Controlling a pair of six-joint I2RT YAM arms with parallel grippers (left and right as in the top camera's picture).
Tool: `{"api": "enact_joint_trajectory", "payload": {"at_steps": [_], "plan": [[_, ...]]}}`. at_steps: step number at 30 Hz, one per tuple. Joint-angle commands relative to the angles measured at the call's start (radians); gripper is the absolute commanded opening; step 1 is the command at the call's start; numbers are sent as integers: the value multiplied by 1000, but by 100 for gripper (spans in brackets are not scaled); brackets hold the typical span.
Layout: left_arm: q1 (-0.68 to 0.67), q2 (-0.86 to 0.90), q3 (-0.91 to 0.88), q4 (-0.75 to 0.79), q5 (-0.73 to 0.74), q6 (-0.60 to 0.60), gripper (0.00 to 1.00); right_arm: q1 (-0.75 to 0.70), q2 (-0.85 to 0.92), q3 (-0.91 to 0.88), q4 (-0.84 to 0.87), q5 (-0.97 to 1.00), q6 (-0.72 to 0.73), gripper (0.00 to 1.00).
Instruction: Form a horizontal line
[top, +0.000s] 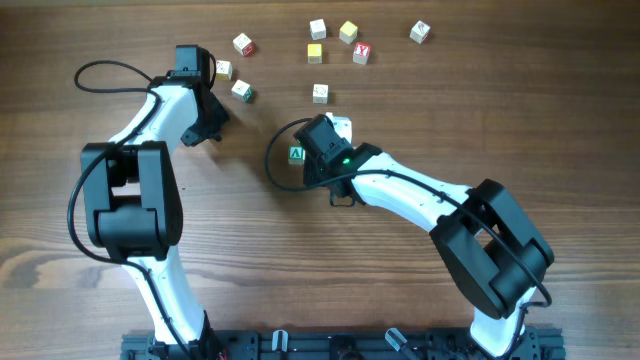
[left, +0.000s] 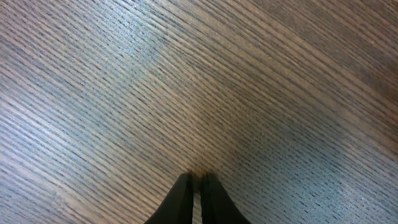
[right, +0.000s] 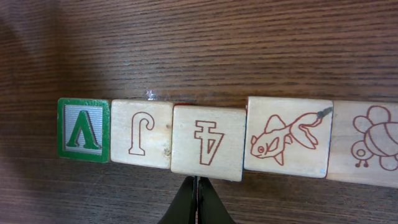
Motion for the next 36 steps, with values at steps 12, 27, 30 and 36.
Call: {"api": "enact_joint_trajectory", "payload": {"at_steps": [12, 27, 30, 36], "plan": [[0, 13, -1, 3, 5, -9, 9, -5, 11, 0, 4, 26, -7, 4], [0, 13, -1, 3, 5, -9, 9, -5, 28, 0, -19, -13, -7, 4], [0, 13, -1, 3, 5, -9, 9, -5, 32, 0, -17, -13, -7, 4], [0, 13, -1, 3, 5, -9, 10, -5, 32, 0, -12, -13, -6, 4]]}}
